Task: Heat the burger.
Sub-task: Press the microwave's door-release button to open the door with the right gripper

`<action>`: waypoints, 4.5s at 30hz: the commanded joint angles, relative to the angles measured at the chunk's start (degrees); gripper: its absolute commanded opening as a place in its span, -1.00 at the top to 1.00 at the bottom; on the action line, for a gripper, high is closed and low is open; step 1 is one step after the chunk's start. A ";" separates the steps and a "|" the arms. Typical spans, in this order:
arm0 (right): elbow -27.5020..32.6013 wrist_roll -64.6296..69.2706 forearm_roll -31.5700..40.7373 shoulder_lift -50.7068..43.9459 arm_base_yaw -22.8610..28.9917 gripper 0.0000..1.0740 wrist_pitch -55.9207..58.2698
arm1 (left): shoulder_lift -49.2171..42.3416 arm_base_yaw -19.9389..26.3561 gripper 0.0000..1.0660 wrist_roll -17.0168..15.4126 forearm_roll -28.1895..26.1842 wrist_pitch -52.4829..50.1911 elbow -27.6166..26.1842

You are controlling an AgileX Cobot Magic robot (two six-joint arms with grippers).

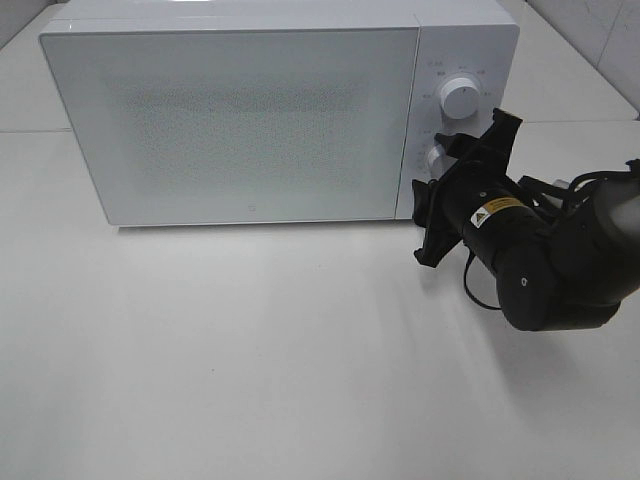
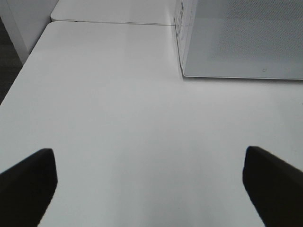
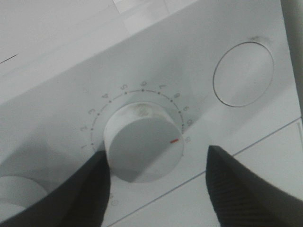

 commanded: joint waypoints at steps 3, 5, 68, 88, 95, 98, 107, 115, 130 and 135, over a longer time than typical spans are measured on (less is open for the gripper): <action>-1.26 -0.63 -0.11 -0.40 -0.29 -0.23 -3.67 | -0.97 0.11 -0.89 0.00 -0.06 0.17 -0.06; -0.86 -0.74 0.11 -0.63 -0.29 -0.23 -3.67 | -0.97 0.11 -0.89 0.00 -0.06 0.17 -0.06; 10.20 -119.29 -6.82 -59.42 -0.57 -0.23 83.65 | -0.97 0.11 -0.89 0.00 -0.06 0.17 -0.06; 2.46 -102.10 -24.41 -60.91 -24.41 -0.48 109.32 | -0.97 0.11 -0.89 0.00 -0.06 0.17 -0.06; 2.46 -102.10 -24.29 -76.38 -24.41 -0.44 118.95 | -0.97 0.11 -0.89 0.00 -0.06 0.17 -0.06; 3.27 -102.16 -24.29 -83.77 -24.41 -0.43 121.93 | -0.97 0.11 -0.89 0.00 -0.06 0.17 -0.06; 9.45 -103.36 -24.24 -109.09 -24.41 -0.42 123.19 | -0.97 0.11 -0.89 0.00 -0.06 0.17 -0.06; 10.14 -104.45 -24.24 -117.57 -24.41 -0.42 123.93 | -0.97 0.11 -0.89 0.00 -0.06 0.17 -0.06; 10.14 -104.56 -24.24 -119.40 -24.29 -0.42 123.93 | -0.97 0.11 -0.89 0.00 -0.06 0.17 -0.06; 10.14 -104.56 -24.24 -119.40 -24.29 -0.42 123.93 | -0.97 0.11 -0.89 0.00 -0.06 0.17 -0.06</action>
